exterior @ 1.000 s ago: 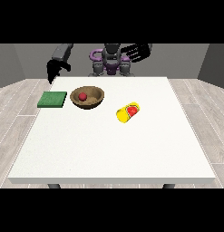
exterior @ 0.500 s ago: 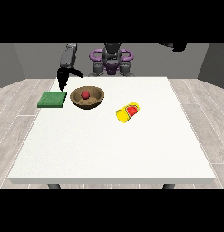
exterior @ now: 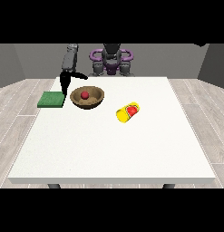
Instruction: Pick the cup and pour the ball into the bowl, then pick the bowl and place it on the pad
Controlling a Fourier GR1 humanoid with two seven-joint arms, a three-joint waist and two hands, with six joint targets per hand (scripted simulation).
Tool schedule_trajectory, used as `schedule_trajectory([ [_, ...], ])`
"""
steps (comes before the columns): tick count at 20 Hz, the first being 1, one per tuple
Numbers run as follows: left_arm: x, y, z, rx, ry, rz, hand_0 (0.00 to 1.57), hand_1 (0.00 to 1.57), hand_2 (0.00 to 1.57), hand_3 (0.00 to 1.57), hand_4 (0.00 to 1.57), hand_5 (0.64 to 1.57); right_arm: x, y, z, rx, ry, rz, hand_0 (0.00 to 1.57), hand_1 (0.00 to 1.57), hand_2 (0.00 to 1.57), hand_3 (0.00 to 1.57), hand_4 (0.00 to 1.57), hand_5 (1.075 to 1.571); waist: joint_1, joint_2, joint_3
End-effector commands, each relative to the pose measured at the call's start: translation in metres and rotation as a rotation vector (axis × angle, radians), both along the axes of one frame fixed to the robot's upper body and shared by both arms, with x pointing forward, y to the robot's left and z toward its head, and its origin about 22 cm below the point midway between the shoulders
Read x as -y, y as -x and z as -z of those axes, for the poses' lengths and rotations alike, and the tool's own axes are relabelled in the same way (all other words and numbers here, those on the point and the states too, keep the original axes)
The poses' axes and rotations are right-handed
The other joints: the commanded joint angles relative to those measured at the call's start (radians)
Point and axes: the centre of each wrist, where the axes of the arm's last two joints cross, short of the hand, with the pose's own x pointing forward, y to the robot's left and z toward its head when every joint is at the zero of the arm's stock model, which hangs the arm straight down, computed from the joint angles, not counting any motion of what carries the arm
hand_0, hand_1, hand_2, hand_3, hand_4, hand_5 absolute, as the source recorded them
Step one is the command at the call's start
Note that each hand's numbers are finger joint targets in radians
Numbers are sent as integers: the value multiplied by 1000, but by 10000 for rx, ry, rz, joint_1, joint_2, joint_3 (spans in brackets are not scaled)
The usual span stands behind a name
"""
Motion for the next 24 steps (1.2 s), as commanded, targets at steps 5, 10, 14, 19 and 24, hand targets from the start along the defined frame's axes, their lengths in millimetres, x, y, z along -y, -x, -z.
schedule_trajectory([
  [5,-16,13,-22,256,102,394,0,0,0,0,162,1563,24,6,24,-4,-215,158,0,0,0,0,0,1571,172,353,9],
  [10,-5,11,-26,352,320,835,0,0,0,0,143,1566,15,-4,28,-267,-694,406,0,0,0,0,0,1570,443,607,8],
  [14,1,20,-54,1233,248,813,0,0,0,0,117,1568,57,3,29,599,-1007,711,0,0,0,0,0,1569,675,1370,16],
  [19,12,28,-76,1576,188,1276,0,0,0,0,0,1567,45,11,53,626,-1150,884,0,0,0,0,0,1567,1238,1521,22],
  [24,16,32,-96,1719,295,1038,0,0,0,0,0,1569,25,-9,41,251,-1929,696,0,0,0,0,148,1571,921,1746,20],
])
